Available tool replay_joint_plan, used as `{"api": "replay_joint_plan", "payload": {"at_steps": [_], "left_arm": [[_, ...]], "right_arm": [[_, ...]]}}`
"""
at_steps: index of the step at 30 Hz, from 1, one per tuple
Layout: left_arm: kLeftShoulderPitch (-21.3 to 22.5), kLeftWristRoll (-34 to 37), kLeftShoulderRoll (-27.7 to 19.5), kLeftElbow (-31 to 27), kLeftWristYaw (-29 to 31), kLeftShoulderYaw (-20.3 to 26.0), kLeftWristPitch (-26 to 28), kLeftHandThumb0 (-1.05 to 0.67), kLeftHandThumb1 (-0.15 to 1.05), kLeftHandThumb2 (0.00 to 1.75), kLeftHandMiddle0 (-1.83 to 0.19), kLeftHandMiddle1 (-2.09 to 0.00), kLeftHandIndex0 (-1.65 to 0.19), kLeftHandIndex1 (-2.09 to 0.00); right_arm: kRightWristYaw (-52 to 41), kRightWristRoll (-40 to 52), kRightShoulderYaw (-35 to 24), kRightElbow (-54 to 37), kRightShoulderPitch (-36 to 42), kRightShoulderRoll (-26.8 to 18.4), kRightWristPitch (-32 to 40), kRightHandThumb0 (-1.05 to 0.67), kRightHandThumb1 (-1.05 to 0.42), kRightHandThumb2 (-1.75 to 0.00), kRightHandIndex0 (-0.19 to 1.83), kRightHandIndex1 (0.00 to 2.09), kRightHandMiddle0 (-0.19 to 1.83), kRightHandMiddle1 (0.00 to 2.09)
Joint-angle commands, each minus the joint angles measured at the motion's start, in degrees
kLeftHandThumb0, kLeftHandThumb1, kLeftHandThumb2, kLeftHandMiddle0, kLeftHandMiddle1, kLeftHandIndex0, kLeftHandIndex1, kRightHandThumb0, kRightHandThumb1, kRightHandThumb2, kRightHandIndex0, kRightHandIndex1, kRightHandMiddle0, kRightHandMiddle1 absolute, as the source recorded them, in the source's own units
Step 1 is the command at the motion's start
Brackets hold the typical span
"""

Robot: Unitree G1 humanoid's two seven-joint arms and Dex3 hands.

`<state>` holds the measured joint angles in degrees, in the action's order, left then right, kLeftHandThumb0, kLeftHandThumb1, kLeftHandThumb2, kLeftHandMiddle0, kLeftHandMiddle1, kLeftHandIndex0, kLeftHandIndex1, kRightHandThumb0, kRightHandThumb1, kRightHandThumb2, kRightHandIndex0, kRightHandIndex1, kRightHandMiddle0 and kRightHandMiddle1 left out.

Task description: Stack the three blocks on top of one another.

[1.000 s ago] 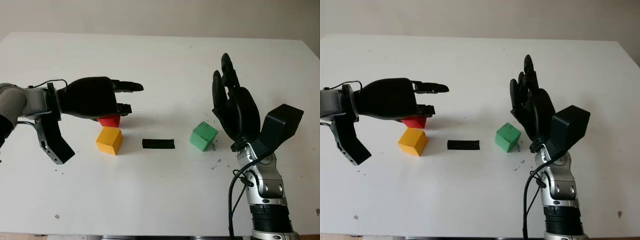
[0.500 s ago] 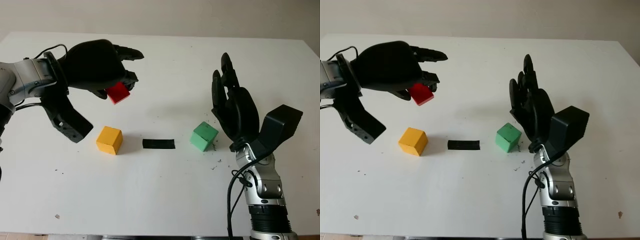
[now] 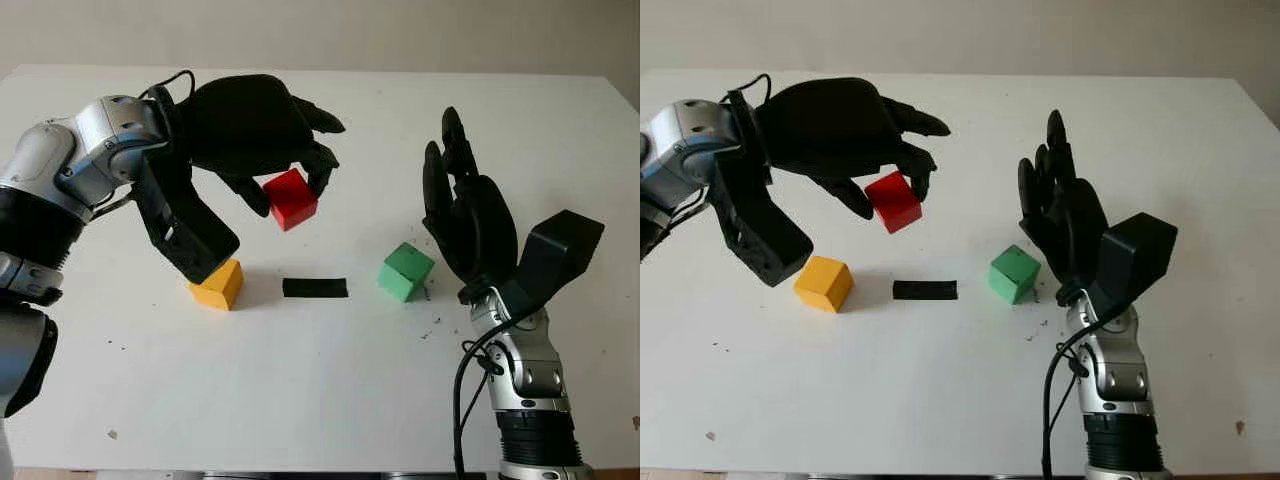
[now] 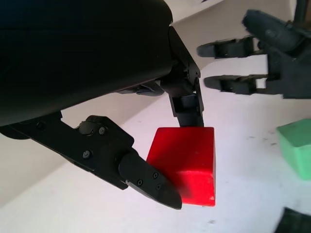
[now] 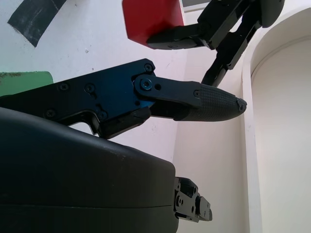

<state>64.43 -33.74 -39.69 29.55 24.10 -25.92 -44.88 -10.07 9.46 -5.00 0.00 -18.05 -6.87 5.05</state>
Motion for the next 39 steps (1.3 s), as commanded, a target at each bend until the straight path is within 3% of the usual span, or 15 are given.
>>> {"api": "replay_joint_plan", "payload": {"at_steps": [1,4,9,21,30,39], "left_arm": [[-1.2,4.9,1.3,1.1,3.5,1.3,0.3,-0.35,0.90,0.06,-0.26,-0.05,-0.52,-1.25],[-2.3,8.8,2.4,0.5,8.1,1.6,1.8,-0.38,0.93,0.06,-0.23,-0.04,-0.47,-1.30],[-4.3,6.7,3.4,-0.5,8.5,1.1,0.4,-0.39,0.91,0.05,-0.24,-0.05,-0.53,-1.28],[-5.9,0.5,4.2,1.8,5.5,0.8,-4.3,-0.39,0.89,0.05,-0.25,-0.06,-0.58,-1.18],[-6.5,-5.8,5.9,5.2,-1.5,-0.7,-7.8,-0.41,0.86,0.05,-0.26,-0.06,-0.59,-1.15],[-6.7,-4.1,7.8,8.2,-0.3,-1.6,-8.3,-0.42,0.88,0.06,-0.21,-0.05,-0.56,-1.16]], "right_arm": [[0.1,0.2,-0.2,-0.6,0.4,0.0,-0.2,-0.73,-1.05,-0.55,-0.19,0.00,-0.19,0.00],[0.1,0.0,-0.1,-0.6,0.3,0.0,-0.3,-0.73,-1.05,-0.56,-0.19,0.00,-0.19,0.00],[0.1,-0.3,-0.1,-0.6,0.2,-0.4,-0.6,-0.73,-1.05,-0.56,-0.19,0.00,-0.19,0.00],[-0.4,-0.5,-0.3,0.0,-0.4,-0.6,-1.0,-0.73,-1.05,-0.57,-0.19,0.00,-0.19,0.00],[-0.6,-0.3,-0.4,-0.4,-0.2,-0.7,-0.5,-0.72,-1.05,-0.57,-0.19,0.00,-0.19,0.00],[-0.7,-0.5,-0.5,-0.4,-0.1,-0.8,-0.8,-0.73,-1.05,-0.56,-0.19,0.00,-0.19,0.00]]}}
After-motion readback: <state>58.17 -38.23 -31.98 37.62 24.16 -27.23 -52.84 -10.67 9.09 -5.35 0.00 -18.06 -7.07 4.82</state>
